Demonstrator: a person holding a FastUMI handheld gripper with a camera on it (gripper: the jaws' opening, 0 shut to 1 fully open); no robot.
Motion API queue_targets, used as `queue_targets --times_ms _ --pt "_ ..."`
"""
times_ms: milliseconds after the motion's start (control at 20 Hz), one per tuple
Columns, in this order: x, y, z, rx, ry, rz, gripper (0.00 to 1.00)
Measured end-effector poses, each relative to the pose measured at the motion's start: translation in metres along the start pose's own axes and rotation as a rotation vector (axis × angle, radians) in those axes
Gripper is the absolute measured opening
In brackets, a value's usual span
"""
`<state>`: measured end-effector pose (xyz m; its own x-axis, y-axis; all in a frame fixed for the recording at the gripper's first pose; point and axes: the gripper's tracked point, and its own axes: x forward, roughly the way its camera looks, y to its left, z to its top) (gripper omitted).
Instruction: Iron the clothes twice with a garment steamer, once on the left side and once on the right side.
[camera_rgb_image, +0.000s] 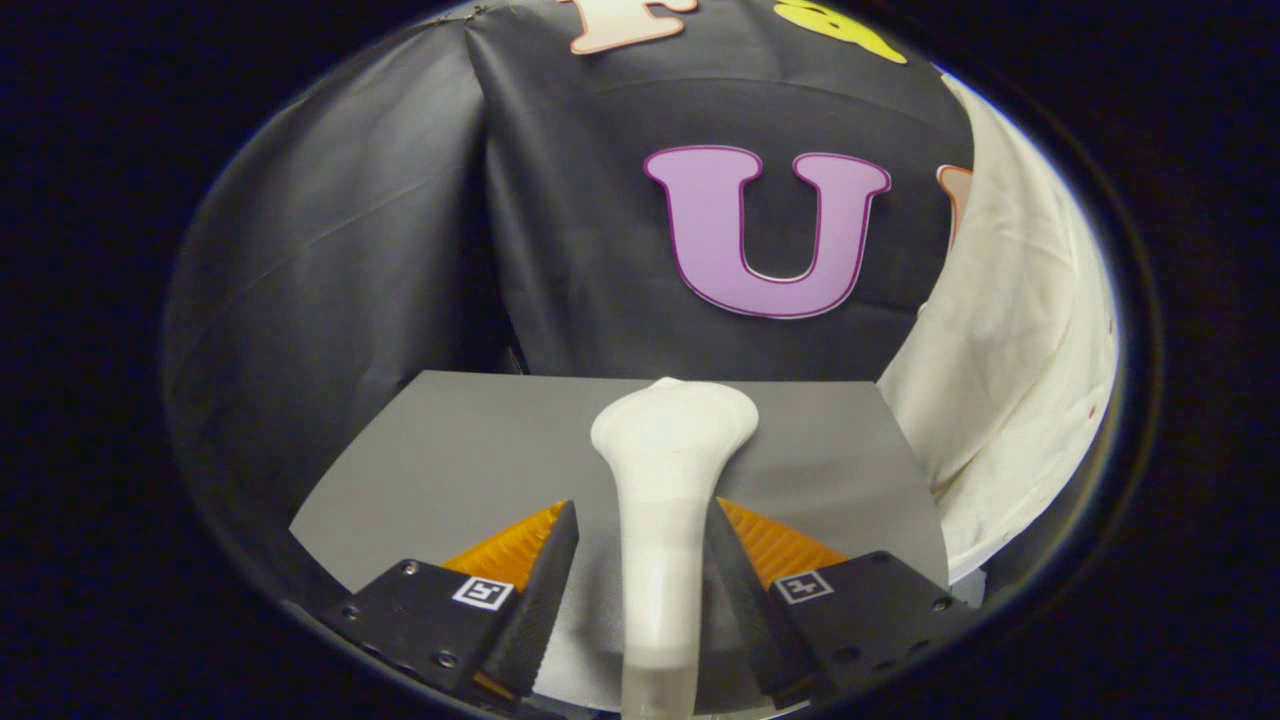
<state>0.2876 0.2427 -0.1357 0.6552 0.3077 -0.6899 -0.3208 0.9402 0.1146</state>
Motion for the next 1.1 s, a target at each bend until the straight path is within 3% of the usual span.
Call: queue_targets --times_ms 200,350,550,600,800,1100 --pt "0.009 -0.003 -0.014 -0.020 0.116 0.005 0.59" --pt "0.014 -0.004 -0.020 -0.101 0.175 0.002 0.59" --pt "0.014 -0.005 -0.023 -0.030 0.223 -0.032 0.58" --pt "0.004 -0.007 -0.020 -0.050 0.241 -0.035 0.52" --pt "0.007 -0.005 -0.024 -0.090 0.323 -0.037 0.45" --pt "-0.006 -0.003 -0.006 -0.052 0.223 0.006 0.41"
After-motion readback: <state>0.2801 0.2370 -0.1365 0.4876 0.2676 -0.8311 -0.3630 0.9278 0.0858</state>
